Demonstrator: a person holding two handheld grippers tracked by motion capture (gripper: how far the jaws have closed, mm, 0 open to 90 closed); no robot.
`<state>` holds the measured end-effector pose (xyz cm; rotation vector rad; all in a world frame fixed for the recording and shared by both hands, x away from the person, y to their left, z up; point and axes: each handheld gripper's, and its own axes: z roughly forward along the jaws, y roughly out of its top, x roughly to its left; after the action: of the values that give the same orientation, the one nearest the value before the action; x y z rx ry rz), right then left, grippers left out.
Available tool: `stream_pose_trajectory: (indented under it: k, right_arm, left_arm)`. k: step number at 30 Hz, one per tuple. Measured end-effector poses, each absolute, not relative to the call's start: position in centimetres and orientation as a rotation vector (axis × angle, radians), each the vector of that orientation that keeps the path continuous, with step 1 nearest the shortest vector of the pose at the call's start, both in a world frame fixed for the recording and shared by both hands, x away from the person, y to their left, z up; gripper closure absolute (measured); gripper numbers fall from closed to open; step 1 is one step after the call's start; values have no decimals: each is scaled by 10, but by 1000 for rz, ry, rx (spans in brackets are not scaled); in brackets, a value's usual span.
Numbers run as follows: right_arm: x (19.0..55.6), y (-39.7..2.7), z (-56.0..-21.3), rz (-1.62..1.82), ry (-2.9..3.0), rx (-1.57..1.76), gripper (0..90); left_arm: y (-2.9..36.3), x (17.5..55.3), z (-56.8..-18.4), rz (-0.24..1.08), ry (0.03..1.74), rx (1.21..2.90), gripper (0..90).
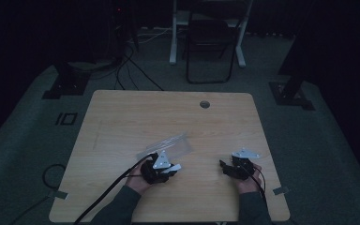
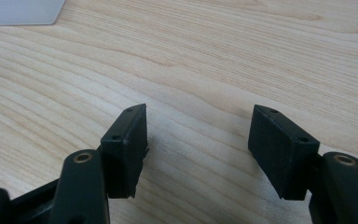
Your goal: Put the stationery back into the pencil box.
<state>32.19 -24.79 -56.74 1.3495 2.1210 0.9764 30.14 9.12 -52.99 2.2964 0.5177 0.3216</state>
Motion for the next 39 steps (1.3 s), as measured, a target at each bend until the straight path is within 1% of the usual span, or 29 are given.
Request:
stream_pose_trajectory:
  k: [39]
  right_arm:
    - [322,-248,-567,977,2121,1350,373]
  left_arm:
    - [106,317,-512,404,560,2254,704]
